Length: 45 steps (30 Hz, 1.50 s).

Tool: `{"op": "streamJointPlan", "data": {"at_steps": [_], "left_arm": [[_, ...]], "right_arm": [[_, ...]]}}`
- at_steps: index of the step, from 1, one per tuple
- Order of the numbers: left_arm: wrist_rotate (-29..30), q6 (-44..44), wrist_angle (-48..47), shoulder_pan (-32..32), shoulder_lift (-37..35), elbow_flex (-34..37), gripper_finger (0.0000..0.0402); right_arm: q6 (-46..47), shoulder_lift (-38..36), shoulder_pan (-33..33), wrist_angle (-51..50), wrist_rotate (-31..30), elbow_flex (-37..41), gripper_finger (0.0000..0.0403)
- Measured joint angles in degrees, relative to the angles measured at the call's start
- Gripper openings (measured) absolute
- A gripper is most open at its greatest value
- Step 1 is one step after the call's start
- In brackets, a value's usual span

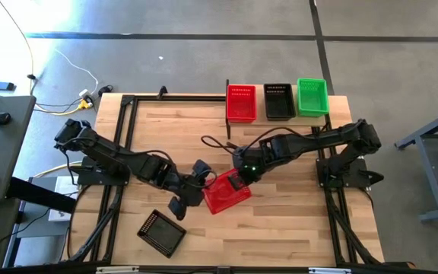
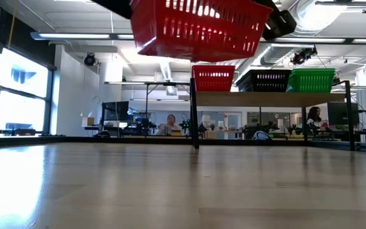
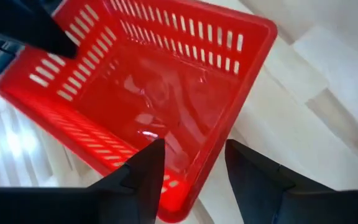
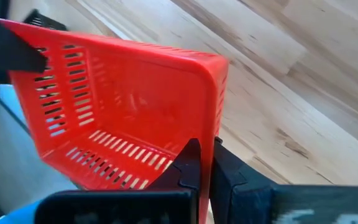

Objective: Stack baskets on shelf by color
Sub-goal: Stack the red basket on top of the other red baskets on the shelf

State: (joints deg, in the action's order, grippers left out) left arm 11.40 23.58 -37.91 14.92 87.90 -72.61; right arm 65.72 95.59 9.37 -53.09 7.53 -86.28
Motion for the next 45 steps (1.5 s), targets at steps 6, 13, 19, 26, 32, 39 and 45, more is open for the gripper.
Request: {"op": "streamJointPlan", "data": {"at_steps": [6, 13, 19, 26, 32, 39, 45], "left_arm": [[1.71, 1.20, -0.68, 0.17, 0.79, 0.02, 0.0107], [1.40, 4.25, -1.69, 0.33, 0.74, 0.02, 0.0023], [0.29, 4.09, -2.14, 0.84, 0.74, 0.02, 0.0008], [0.91, 3.61, -2.23, 2.47, 0.74, -0.01, 0.0002], [3.26, 2.74, -2.83, 3.69, 0.74, -0.01, 0.0001], [3.72, 0.80, -3.26, 3.85, 0.74, -0.01, 0.0000], [3.23, -0.01, -3.41, 2.97, 0.74, -0.01, 0.0000]], "right_arm": [[-0.05, 0.00, 0.00, 2.02, 0.09, 0.02, 0.0000], [-0.44, -0.13, -0.03, 2.60, -0.13, 0.07, 0.0000], [-2.85, -0.13, 0.00, 3.91, -1.13, 0.07, 0.0000], [-3.17, -0.20, 0.02, 5.13, -3.75, 0.07, 0.0026], [-3.03, -0.28, -0.08, 4.99, -5.37, 0.07, 0.0103], [-4.07, -1.38, -2.27, 3.25, -8.75, 0.07, 0.0144], [-6.82, -4.95, -3.77, 3.02, -12.58, 0.07, 0.0144]]}}
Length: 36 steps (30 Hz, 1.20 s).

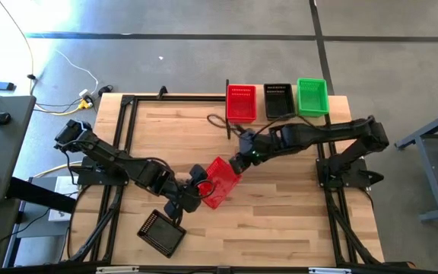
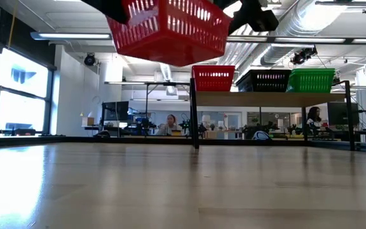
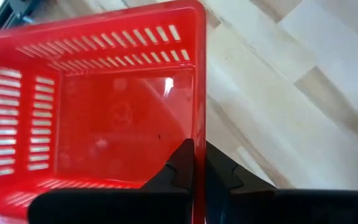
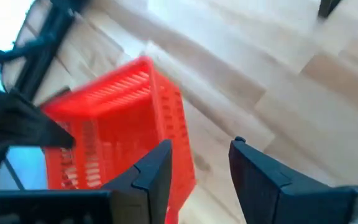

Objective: Stack baskets on shelf by color
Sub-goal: Stack the red basket on top of the other red baskets on the shelf

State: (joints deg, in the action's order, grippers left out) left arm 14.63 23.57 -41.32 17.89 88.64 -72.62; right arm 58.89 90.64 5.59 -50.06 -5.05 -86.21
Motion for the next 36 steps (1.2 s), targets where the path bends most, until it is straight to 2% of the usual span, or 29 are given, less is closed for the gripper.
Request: {"op": "streamJointPlan", "data": {"at_steps": [8, 15, 24, 36], "left_arm": [[0.92, -0.91, 1.06, -4.76, -0.07, 0.00, 0.0000], [1.03, -2.75, 2.14, -11.93, -0.47, -0.63, 0.0000], [-2.16, -4.84, 2.27, -21.44, -0.57, -9.12, 0.0000], [-2.81, -6.32, 3.03, -35.34, -0.57, -17.70, 0.0000]], "right_arm": [[-4.81, -6.10, -1.87, -0.20, -4.72, 0.00, 0.0144], [-10.25, -11.83, -3.77, 0.11, -9.50, 0.00, 0.0144], [-19.06, -16.63, -5.61, 0.57, -15.99, 0.00, 0.0144], [-25.90, -16.77, -8.81, -1.58, -16.99, 0.02, 0.0144]]}}
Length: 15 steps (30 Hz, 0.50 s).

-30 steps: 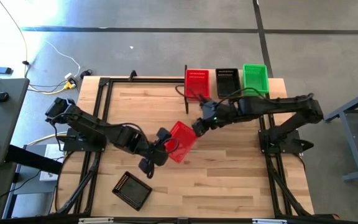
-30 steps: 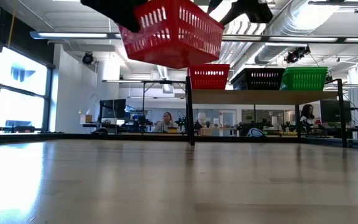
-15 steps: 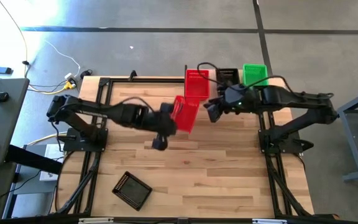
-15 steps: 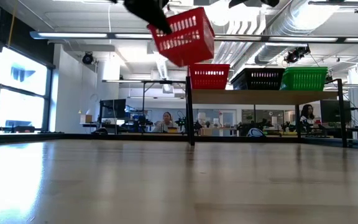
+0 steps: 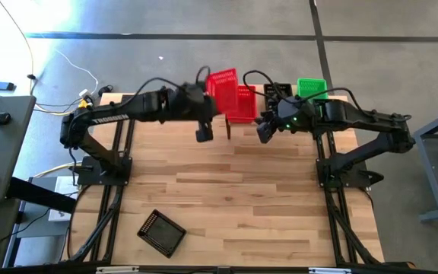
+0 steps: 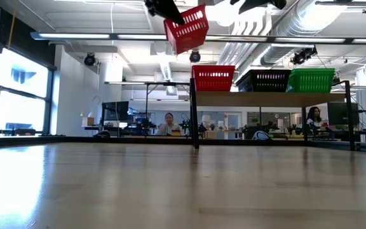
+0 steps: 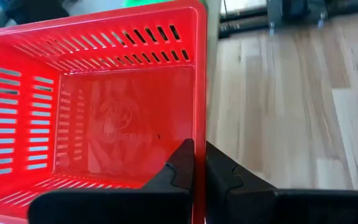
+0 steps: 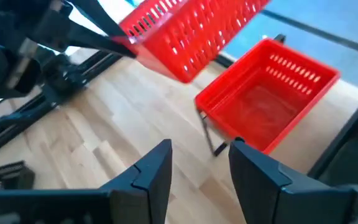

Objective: Stack baskets on shelf by color
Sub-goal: Stack the red basket on top of the other red baskets on the shelf

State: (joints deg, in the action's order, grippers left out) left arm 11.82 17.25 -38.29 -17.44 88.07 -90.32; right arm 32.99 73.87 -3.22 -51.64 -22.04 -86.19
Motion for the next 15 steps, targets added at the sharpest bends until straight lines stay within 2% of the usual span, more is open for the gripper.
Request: {"op": "streamJointPlan", "data": {"at_steps": [4, 11, 15], "left_arm": [[-3.76, 1.81, 2.07, -3.29, 0.00, -1.54, 0.0000], [-4.36, 3.03, 8.63, -5.15, 1.60, -1.93, 0.0000], [-5.13, 4.38, 11.89, -4.88, 3.98, -1.93, 0.0000]], "right_arm": [[-0.70, -0.02, -1.50, 0.01, -3.21, 0.00, 0.0144], [-4.74, -0.02, -5.76, 0.03, -15.23, 0.00, 0.0144], [-6.37, -0.02, -8.57, 0.04, -16.91, 0.00, 0.0144]]}}
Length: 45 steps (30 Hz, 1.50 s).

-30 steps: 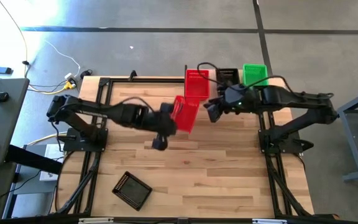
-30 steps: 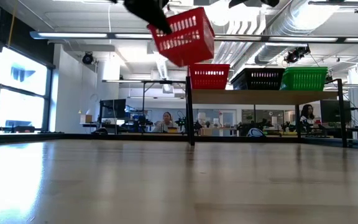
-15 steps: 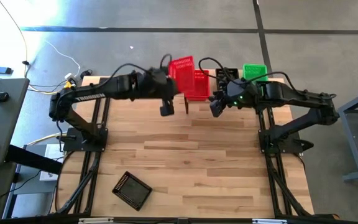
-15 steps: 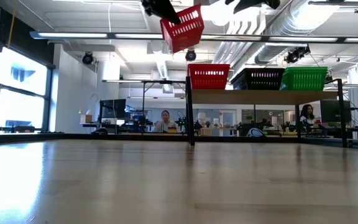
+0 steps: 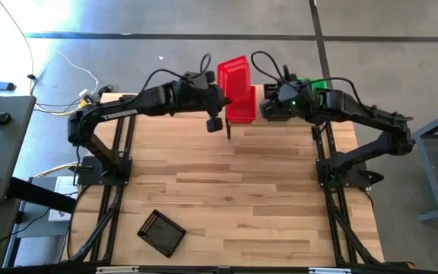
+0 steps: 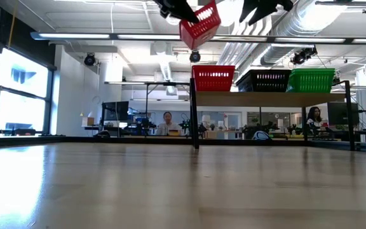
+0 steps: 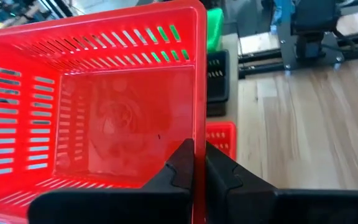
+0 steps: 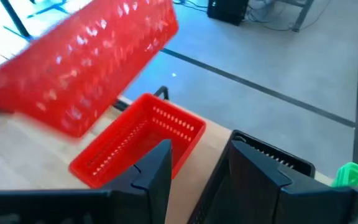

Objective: Stack baskets on shelf by color
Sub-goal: Stack the red basket on top of the other red baskets on the shelf

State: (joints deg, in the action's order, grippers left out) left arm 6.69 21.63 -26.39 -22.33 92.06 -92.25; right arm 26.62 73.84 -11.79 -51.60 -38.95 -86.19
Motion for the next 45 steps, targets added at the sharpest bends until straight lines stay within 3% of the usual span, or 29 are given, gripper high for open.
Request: {"op": "streamJointPlan", "data": {"at_steps": [7, 13, 20, 31, 45], "left_arm": [[-0.41, -0.02, -1.21, 0.00, 4.44, -3.64, 0.0000], [-0.89, -0.42, -7.60, 0.00, 7.60, -7.80, 0.0000], [-4.78, -1.97, -8.51, 0.18, 9.53, -7.87, 0.0000], [-1.03, -1.95, -10.27, 0.61, 12.55, -7.85, 0.0000], [-0.86, -1.99, -11.38, 0.59, 14.23, -7.78, 0.0000]], "right_arm": [[0.41, 0.00, -2.58, -0.45, 3.22, 0.00, 0.0144], [1.52, 0.00, -2.58, -0.87, 3.22, 0.00, 0.0144], [1.83, 0.00, -2.58, -2.07, 3.22, 0.00, 0.0144], [1.57, 0.00, -2.58, -2.64, 3.40, 0.00, 0.0144], [1.41, 0.00, -2.58, -3.53, 3.44, 0.00, 0.0144]]}}
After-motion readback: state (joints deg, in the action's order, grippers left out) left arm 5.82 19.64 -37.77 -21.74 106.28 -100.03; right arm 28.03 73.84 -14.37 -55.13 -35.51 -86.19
